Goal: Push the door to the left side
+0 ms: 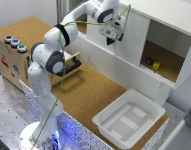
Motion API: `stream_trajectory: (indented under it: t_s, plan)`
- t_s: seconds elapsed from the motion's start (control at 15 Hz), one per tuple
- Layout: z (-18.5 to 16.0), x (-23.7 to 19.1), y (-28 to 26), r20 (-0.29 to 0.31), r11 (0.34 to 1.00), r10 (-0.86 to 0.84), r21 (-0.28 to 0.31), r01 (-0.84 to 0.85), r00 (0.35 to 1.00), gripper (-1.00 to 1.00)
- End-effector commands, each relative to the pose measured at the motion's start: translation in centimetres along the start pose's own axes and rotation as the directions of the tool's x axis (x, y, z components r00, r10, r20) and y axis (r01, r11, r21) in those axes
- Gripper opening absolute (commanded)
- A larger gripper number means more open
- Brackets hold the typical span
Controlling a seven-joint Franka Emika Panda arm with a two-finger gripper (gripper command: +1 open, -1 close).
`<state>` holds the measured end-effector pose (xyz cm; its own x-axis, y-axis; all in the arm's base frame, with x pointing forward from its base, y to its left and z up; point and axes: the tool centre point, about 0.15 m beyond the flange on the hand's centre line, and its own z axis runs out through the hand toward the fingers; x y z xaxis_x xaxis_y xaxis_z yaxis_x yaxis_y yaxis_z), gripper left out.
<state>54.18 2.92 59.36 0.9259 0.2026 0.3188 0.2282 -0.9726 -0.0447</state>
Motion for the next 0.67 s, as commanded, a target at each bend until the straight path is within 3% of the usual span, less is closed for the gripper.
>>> stream_trajectory:
  t_s: [0.0,0.6]
  plan:
    - [1.0,1.5,-7.5,-0.043,0.991,0.040,-0.125,-0.045,0.998,-1.00]
    - [1.7,2.8,-14.5,-0.027,0.997,-0.022,-0.072,0.020,0.999,-1.00]
